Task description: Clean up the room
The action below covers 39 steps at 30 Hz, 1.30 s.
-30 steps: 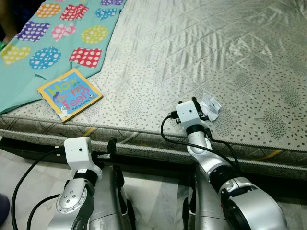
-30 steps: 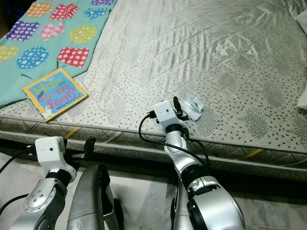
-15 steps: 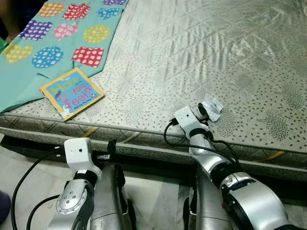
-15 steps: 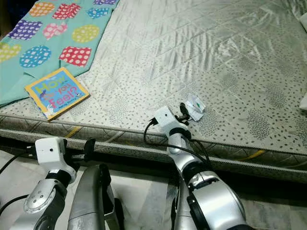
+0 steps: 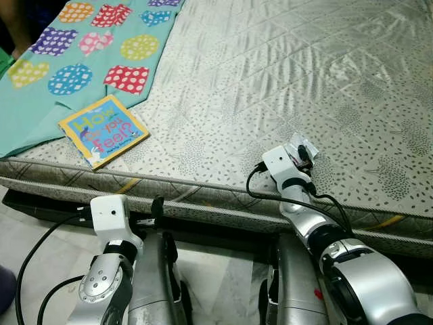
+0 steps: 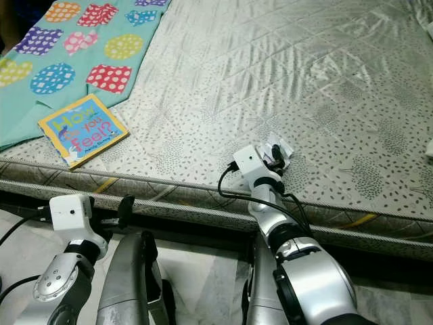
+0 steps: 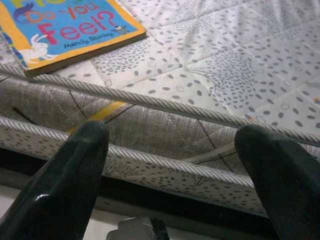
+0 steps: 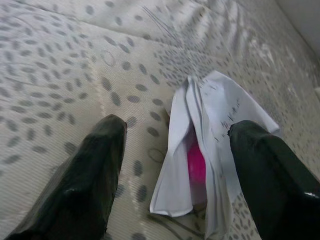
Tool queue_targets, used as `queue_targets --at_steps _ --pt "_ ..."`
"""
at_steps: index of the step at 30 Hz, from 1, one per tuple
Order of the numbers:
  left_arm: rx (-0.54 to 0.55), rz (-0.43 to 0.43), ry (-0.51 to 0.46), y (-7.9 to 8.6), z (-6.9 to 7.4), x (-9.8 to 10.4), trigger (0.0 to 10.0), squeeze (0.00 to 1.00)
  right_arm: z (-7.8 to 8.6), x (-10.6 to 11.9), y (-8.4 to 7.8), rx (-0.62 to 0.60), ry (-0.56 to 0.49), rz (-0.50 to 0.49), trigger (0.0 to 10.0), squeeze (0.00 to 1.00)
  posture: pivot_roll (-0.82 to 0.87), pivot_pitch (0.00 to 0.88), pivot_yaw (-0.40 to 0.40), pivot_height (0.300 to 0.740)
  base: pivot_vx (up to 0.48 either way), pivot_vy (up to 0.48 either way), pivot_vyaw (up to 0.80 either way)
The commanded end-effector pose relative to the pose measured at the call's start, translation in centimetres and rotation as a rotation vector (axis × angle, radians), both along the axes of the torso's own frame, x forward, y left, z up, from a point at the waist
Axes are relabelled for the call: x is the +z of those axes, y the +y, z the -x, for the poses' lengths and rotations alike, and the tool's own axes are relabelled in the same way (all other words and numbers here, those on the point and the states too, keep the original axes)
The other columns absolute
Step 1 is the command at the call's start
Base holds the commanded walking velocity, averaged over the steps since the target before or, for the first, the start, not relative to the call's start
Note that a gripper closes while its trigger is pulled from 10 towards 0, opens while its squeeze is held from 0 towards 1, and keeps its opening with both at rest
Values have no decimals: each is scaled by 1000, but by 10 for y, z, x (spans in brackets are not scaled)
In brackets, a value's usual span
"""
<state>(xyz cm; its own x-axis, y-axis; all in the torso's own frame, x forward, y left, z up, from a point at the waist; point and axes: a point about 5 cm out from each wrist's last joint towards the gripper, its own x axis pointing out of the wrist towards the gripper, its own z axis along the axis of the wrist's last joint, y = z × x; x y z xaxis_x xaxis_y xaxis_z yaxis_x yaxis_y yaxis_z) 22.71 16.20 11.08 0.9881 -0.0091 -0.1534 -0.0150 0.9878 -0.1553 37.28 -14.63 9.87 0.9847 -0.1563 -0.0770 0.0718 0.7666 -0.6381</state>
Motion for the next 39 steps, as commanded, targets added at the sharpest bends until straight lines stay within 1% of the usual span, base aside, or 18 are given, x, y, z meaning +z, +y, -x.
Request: queue_targets --at_steps 1,2,3,7,11,32,39 --pt "18 -20 10 6 4 0 10000 0 2 -5 -6 -25 37 -19 10000 0 175 233 56 530 0 0 0" --pt "19 -20 10 6 5 0 10000 0 2 -5 -8 -31 38 -21 5373 0 174 233 57 530 0 0 0" --pt "18 -21 11 6 5 0 10000 0 2 -5 -10 -33 40 -19 0 0 175 233 57 530 0 0 0" --pt "18 -22 12 6 5 0 10000 0 3 -7 -15 -47 48 -17 0 0 175 234 58 530 0 0 0" --pt "18 -23 11 7 5 0 10000 0 4 -8 -17 -55 48 -21 0 0 176 236 60 530 0 0 0" --pt "20 -23 8 7 3 0 10000 0 6 -10 -17 -60 38 -39 0 0 173 237 59 530 0 0 0" --pt "19 -22 11 7 2 -1 10000 0 5 -9 -17 -63 38 -81 0 0 171 235 59 530 0 0 0"
